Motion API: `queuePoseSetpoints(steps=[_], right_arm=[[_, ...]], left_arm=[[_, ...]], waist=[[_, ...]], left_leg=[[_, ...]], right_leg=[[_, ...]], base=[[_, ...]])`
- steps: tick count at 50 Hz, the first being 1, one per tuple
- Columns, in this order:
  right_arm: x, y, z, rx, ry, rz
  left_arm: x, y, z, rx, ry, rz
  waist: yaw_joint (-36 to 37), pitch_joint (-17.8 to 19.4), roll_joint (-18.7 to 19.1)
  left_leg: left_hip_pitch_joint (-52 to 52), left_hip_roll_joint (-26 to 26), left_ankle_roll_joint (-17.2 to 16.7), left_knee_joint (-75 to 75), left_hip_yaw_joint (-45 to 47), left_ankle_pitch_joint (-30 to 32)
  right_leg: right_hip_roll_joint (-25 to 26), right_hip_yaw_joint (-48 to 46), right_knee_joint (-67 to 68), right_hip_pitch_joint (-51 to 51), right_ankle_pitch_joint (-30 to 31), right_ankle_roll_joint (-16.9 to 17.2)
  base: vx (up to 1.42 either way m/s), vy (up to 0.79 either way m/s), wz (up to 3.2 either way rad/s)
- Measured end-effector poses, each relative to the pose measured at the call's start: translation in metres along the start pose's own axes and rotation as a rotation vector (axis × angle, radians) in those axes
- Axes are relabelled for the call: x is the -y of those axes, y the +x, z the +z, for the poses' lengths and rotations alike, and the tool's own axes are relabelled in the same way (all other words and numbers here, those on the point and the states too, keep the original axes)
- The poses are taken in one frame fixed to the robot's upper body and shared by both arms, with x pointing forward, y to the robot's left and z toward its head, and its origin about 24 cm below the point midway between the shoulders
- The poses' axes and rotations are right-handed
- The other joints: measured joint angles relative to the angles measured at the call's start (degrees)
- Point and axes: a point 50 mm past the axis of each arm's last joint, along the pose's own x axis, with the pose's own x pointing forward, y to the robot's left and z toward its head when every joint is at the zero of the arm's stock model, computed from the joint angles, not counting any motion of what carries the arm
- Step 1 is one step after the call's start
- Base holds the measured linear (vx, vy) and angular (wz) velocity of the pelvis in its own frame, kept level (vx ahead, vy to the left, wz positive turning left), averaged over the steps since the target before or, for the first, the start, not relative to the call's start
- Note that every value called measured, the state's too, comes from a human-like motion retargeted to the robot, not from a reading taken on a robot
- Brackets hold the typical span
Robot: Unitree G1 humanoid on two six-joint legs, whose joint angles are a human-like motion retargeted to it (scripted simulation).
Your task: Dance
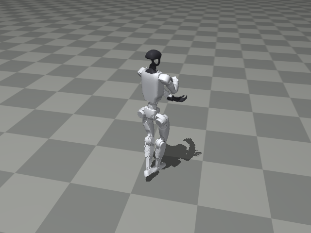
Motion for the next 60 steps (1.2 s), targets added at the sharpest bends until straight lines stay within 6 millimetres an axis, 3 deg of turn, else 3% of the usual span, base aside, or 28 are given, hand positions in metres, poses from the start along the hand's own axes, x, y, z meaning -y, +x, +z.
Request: queuePoseSetpoints(steps=[5, 8, 12, 15, 17, 20, 21, 22, 23, 25, 27, 28, 31, 33, 36, 38, 39, 42, 45, 50, 52, 55, 58, 60], right_arm=[[0.019, 0.010, 0.056, 0.383, 0.260, -0.129], [0.025, 0.013, 0.086, 0.674, 0.483, -0.253], [0.019, 0.025, 0.105, 1.010, 0.997, -0.295], [0.005, 0.039, 0.115, 1.300, 1.494, -0.160], [-0.004, 0.044, 0.121, 1.499, 1.773, -0.062], [-0.016, 0.049, 0.125, 1.759, 2.077, -0.036], [-0.019, 0.049, 0.125, 1.808, 2.142, -0.038], [-0.022, 0.050, 0.124, 1.846, 2.195, -0.045], [-0.026, 0.050, 0.121, 1.863, 2.224, -0.058], [-0.031, 0.050, 0.114, 1.858, 2.226, -0.086], [-0.036, 0.052, 0.113, 1.827, 2.216, -0.126], [-0.038, 0.052, 0.112, 1.817, 2.209, -0.144], [-0.053, 0.054, 0.117, 1.819, 2.225, -0.138], [-0.072, 0.055, 0.119, 1.808, 2.297, -0.171], [-0.113, 0.054, 0.107, 1.692, 2.478, -0.333], [-0.145, 0.051, 0.096, 1.557, 2.637, -0.478], [-0.162, 0.049, 0.091, -1.476, -2.714, 0.559], [-0.212, 0.038, 0.079, -1.099, -2.674, 0.747], [-0.263, 0.021, 0.075, -0.723, -2.572, 0.857], [-0.358, -0.044, 0.076, -0.189, -2.403, 0.988], [-0.388, -0.076, 0.080, -0.023, -2.350, 1.013], [-0.421, -0.122, 0.091, 0.169, -2.335, 0.979], [-0.447, -0.171, 0.108, 0.397, -2.443, 0.825], [-0.460, -0.207, 0.117, 0.578, -2.561, 0.674]], left_arm=[[0.028, 0.015, -0.010, -0.107, 0.105, -0.251], [0.038, 0.012, -0.002, -0.142, 0.188, -0.392], [0.024, 0.000, 0.000, -0.118, 0.220, -0.385], [0.006, -0.007, -0.006, 0.005, 0.063, -0.269], [-0.001, -0.009, -0.007, 0.087, -0.044, -0.217], [-0.005, -0.011, -0.007, 0.135, -0.121, -0.203], [-0.006, -0.013, -0.006, 0.124, -0.105, -0.205], [-0.006, -0.014, -0.005, 0.109, -0.081, -0.205], [-0.007, -0.016, -0.003, 0.084, -0.042, -0.200], [-0.011, -0.024, 0.009, 0.024, 0.081, -0.178], [-0.019, -0.036, 0.019, -0.055, 0.200, -0.137], [-0.025, -0.045, 0.023, -0.090, 0.243, -0.107], [-0.055, -0.089, 0.034, -0.159, 0.289, 0.046], [-0.076, -0.122, 0.039, -0.113, 0.251, 0.189], [-0.103, -0.173, 0.049, 0.079, 0.198, 0.420], [-0.117, -0.213, 0.054, 0.253, 0.152, 0.565], [-0.123, -0.235, 0.056, 0.345, 0.113, 0.649], [-0.135, -0.303, 0.056, 0.648, -0.039, 0.930], [-0.138, -0.381, 0.040, 0.977, -0.189, 1.187], [-0.121, -0.481, -0.002, 1.149, -0.392, 1.518], [-0.107, -0.513, -0.012, 1.125, -0.432, 1.660], [-0.080, -0.556, -0.021, 1.060, -0.464, 1.857], [-0.054, -0.585, -0.025, 0.977, -0.475, 1.955], [-0.041, -0.598, -0.024, 0.912, -0.461, 1.991]], waist=[[-2.5, 0.3, 4.6], [-4.2, 0.5, 3.9], [-1.8, 0.6, 1.8], [0.1, 0.6, -0.1], [-0.2, 0.5, -1.1], [-0.9, 0.5, -2.6], [-0.6, 1.0, -3.2], [-0.3, 1.6, -3.8], [-0.1, 2.3, -4.6], [2.5, 4.2, -8.1], [2.3, 5.2, -7.9], [1.0, 5.0, -7.3], [-2.3, 3.9, -7.1], [-4.5, 2.6, -6.2], [-2.2, 3.3, -6.0], [0.7, 4.6, -6.3], [1.7, 4.9, -6.2], [3.3, 4.1, -4.4], [2.8, 2.1, -1.7], [5.0, 1.6, -1.0], [5.9, 2.3, -2.1], [5.7, 2.9, -4.7], [4.9, 2.2, -6.2], [3.9, 0.8, -6.7]], left_leg=[[0.9, -0.1, -1.5, -9.5, -1.1, 0.5], [-1.1, -0.9, 2.3, -7.7, -2.8, 2.4], [-2.8, -1.3, 5.0, -4.9, -3.5, 0.5], [-3.5, -1.4, 7.8, -2.3, -2.7, -0.6], [-4.1, -1.6, 11.7, -1.9, -2.1, 0.1], [-4.6, -1.5, 17.5, -2.5, -0.8, 2.1], [-4.8, -1.7, 18.9, -3.1, -1.2, 2.8], [-5.1, -2.3, 20.2, -3.7, -1.9, 3.4], [-5.5, -3.6, 21.7, -4.5, -3.1, 3.8], [-8.6, -3.5, 20.3, -2.9, -0.3, 0.6], [-9.8, -1.3, 18.3, -1.9, 4.1, -2.8], [-10.1, 0.4, 18.0, -1.7, 3.8, -4.5], [-12.1, 3.5, 19.9, 0.9, 5.3, -8.4], [-11.7, 2.4, 22.4, 1.0, 3.8, -10.3], [-11.1, 3.2, 22.6, 1.8, 3.8, -12.2], [-11.5, 4.2, 21.7, 4.3, 4.0, -14.0], [-11.8, 4.9, 21.3, 5.6, 4.0, -15.2], [-14.0, 8.5, 19.9, 10.5, 4.3, -19.7], [-16.6, 13.6, 18.2, 15.3, 4.8, -22.7], [-16.6, 18.0, 15.3, 19.7, 6.5, -23.4], [-15.4, 17.5, 14.4, 19.8, 6.7, -23.3], [-12.3, 18.6, 14.8, 18.2, 9.7, -20.8], [-7.8, 21.8, 14.1, 13.3, 13.3, -16.7], [-5.5, 23.6, 12.0, 8.1, 13.6, -12.2]], right_leg=[[4.6, -1.1, 0.7, -0.9, 0.2, -0.3], [3.4, -2.1, 1.5, -1.7, -0.3, -0.4], [2.2, -3.0, 3.8, -3.2, -1.1, -1.7], [1.9, -2.2, 4.9, -3.3, -0.7, -2.4], [1.9, -1.9, 5.2, -3.8, 0.8, -2.9], [1.9, -2.1, 6.1, -4.8, 7.7, -1.3], [1.5, -3.3, 7.1, -5.3, 12.8, 0.4], [1.6, -3.0, 7.8, -6.0, 18.1, 3.2], [2.8, 0.3, 8.1, -7.0, 23.8, 8.0], [6.8, -0.5, 8.1, -9.8, 32.3, 11.1], [7.0, -6.9, 9.5, -14.1, 31.2, 11.1], [7.5, -2.1, 6.0, -14.4, 27.7, 11.1], [-3.7, -8.3, -2.0, -14.1, 19.3, 11.1], [-12.5, -13.4, -6.4, -11.7, 19.0, 11.1], [-17.9, -8.8, -7.3, -11.6, 25.6, 2.6], [-20.0, -2.7, -5.3, -11.7, 27.7, -0.5], [-20.9, 0.3, -3.7, -11.5, 27.4, -1.6], [-22.7, 5.2, 2.7, -10.7, 23.0, -4.2], [-24.8, 5.6, 9.8, -9.9, 16.8, -6.5], [-28.6, 5.8, 14.8, -8.6, 10.8, -8.1], [-29.7, 7.0, 12.7, -7.3, 14.1, -4.8], [-29.2, 9.3, 6.5, -3.9, 18.8, 5.1], [-27.3, 7.2, 3.1, -1.4, 17.5, 8.7], [-25.4, 4.9, 1.5, -0.7, 15.3, 8.0]], base=[[-0.12, 0.02, 0.64], [-0.17, 0.04, 0.61], [-0.15, 0.06, 0.06], [-0.09, 0.09, -0.23], [-0.26, 0.18, -0.27], [-0.23, 0.10, -0.56], [-0.28, 0.05, -0.87], [-0.43, 0.08, -0.90], [-0.57, -0.27, -1.22], [-0.73, -1.06, -1.79], [-0.66, -0.95, -0.86], [-0.36, -0.01, 0.08], [-0.23, 0.75, 0.08], [-0.02, 0.94, 0.57], [-0.19, 0.29, -0.28], [-0.18, 0.03, -0.91], [-0.13, 0.05, -0.71], [-0.21, 0.07, -0.66], [-0.28, -0.01, -0.85], [-0.25, -0.08, -1.13], [-0.31, -0.22, -0.85], [-0.30, -0.38, -0.68], [-0.25, -0.54, -0.85], [-0.37, -0.66, -0.93]])
